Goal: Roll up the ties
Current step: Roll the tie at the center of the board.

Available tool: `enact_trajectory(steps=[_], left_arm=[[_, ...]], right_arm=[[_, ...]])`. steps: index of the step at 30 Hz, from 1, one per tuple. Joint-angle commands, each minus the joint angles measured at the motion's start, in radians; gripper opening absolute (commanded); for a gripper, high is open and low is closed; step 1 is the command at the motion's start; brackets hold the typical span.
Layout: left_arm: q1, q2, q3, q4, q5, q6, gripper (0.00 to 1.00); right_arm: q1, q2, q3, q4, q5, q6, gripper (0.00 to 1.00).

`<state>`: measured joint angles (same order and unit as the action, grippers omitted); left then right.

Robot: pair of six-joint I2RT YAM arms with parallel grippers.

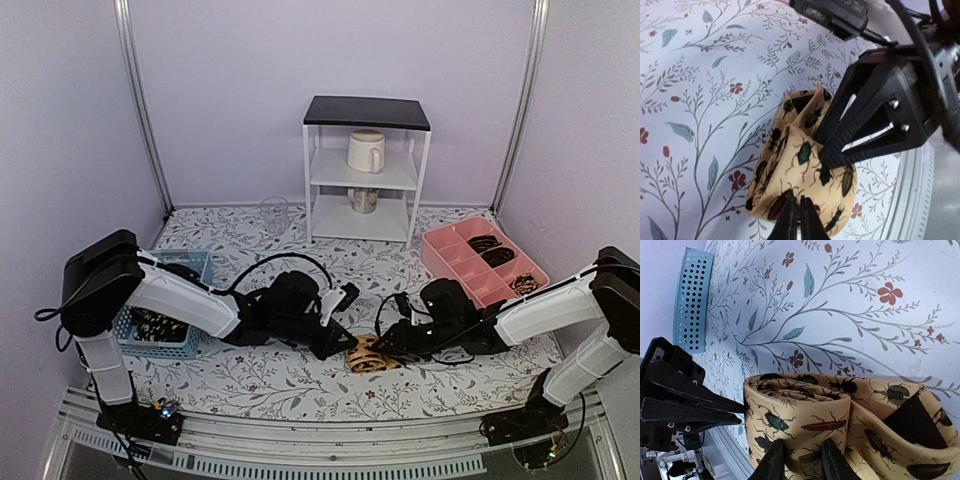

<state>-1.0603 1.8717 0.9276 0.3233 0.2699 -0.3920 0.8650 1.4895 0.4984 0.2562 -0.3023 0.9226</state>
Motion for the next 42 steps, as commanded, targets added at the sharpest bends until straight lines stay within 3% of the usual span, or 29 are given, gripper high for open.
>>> enact_trajectory(steps=[1,11,21,42], left_arm=[[0.003,-0.035,-0.059,-0.053,-0.035,-0.045,0.02],[0.000,-0.002,-0.119,-0.009,-0.036,-0.102,0.00],[0.000,0.013,-0.036,0.035,0.040,-0.099,0.00],[-0.013,0.052,0.113,-0.058,0.083,-0.077,0.00]], right_arm=[[0.006,0.032,-0.008,-0.036,0.035,-0.018,0.26],[0.007,0.031,-0.009,-0.029,0.042,-0.011,0.26],[0.005,-0.001,-0.016,-0.034,0.057,-0.006,0.27],[-0.047,-0.104,-0.081,-0.031,0.080,-0.025,0.30]])
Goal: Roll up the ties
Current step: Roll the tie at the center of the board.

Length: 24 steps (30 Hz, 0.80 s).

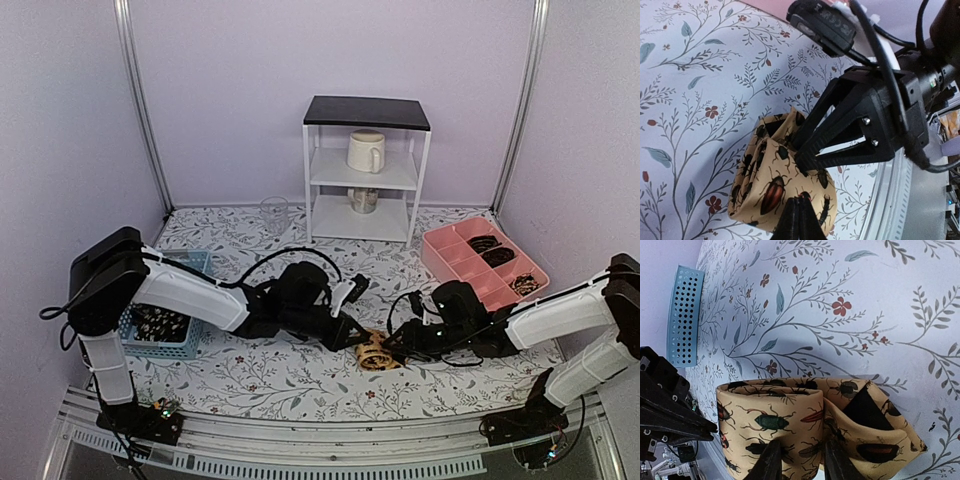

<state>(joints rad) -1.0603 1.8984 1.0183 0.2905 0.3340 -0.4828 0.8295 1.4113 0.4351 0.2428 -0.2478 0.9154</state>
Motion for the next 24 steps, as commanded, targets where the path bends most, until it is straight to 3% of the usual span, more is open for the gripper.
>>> enact_trajectory(steps=[1,8,15,19,24], left_arm=[[-0.014,0.027,0.025,-0.027,0.020,0.014,0.00],[-0.015,0.016,0.041,-0.054,-0.016,0.021,0.00],[-0.014,-0.103,-0.037,-0.106,-0.173,-0.017,0.11],[-0.015,-0.130,-0.133,-0.095,-0.213,-0.058,0.03],[-0.018,-0.085,-0.172,-0.031,-0.149,-0.087,0.00]], right_arm=[[-0.014,-0.029,-0.018,-0.019,0.025,-0.019,0.29],[-0.018,-0.036,-0.020,-0.008,0.014,-0.031,0.28],[-0.017,-0.003,-0.017,0.021,-0.019,-0.027,0.28],[-0.018,0.016,-0.016,0.031,-0.031,-0.025,0.28],[-0.018,0.035,-0.018,0.048,-0.038,-0.011,0.28]])
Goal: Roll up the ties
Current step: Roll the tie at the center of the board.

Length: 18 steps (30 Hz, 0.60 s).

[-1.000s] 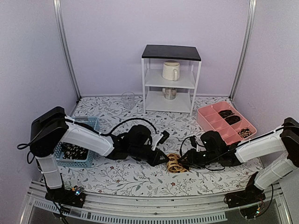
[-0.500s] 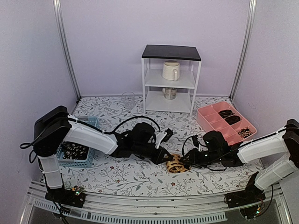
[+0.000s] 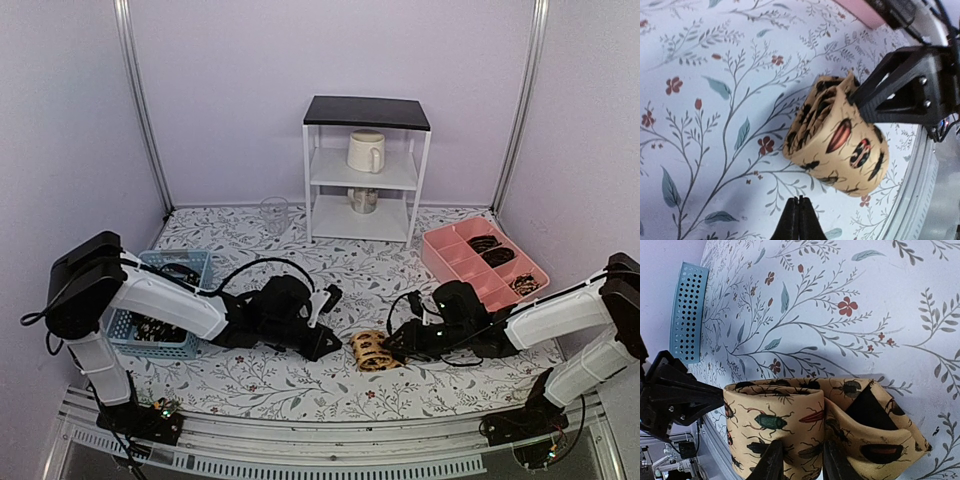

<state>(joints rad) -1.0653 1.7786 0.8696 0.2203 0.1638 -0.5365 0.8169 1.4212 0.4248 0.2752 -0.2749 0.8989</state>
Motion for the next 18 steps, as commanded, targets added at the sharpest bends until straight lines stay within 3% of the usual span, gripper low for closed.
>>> enact_trajectory(steps=[1,18], left_arm=[[-0.015,0.047,-0.020,0.059,0.035,-0.033,0.00],[-0.021,0.149,0.102,0.127,0.134,-0.011,0.00]], right_arm=[[-0.005,0.027,-0.008,0.017,-0.010,0.006,0.28],[-0.005,-0.029,-0.042,0.014,0.032,-0.002,0.25]])
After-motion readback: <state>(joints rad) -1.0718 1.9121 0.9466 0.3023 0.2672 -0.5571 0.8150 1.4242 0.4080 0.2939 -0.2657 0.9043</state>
